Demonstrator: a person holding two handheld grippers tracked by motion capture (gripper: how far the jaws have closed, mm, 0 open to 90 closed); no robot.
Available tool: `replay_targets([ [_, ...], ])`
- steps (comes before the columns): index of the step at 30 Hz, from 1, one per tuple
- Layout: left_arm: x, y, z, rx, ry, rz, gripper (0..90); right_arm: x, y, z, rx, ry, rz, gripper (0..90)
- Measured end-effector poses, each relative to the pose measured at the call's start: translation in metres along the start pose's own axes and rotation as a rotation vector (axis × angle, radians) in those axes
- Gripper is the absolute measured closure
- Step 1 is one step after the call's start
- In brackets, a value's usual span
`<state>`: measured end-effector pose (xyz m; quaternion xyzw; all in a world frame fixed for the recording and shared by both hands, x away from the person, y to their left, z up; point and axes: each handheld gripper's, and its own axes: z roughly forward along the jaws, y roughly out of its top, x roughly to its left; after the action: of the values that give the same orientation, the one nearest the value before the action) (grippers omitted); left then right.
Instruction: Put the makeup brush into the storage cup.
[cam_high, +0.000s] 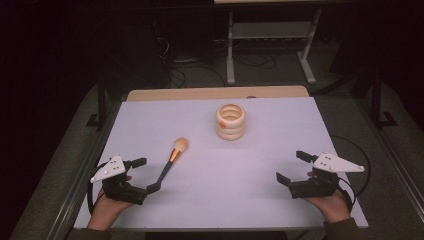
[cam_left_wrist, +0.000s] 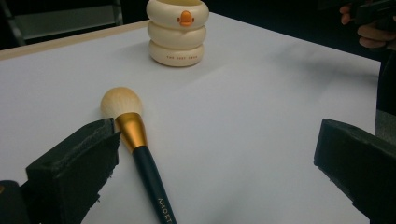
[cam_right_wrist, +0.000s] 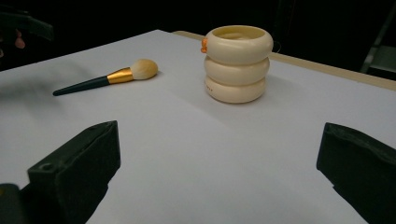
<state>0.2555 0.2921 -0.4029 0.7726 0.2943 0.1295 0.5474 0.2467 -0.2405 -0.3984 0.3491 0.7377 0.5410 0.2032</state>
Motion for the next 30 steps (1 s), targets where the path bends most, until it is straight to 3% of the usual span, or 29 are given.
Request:
replay_targets([
  [30,0.0076,0.0089,0.0026,-0.001,0.012,-0.001,0.0,0.0,-0.0001,-0.0002,-0.006,0.009,0.01,0.0],
])
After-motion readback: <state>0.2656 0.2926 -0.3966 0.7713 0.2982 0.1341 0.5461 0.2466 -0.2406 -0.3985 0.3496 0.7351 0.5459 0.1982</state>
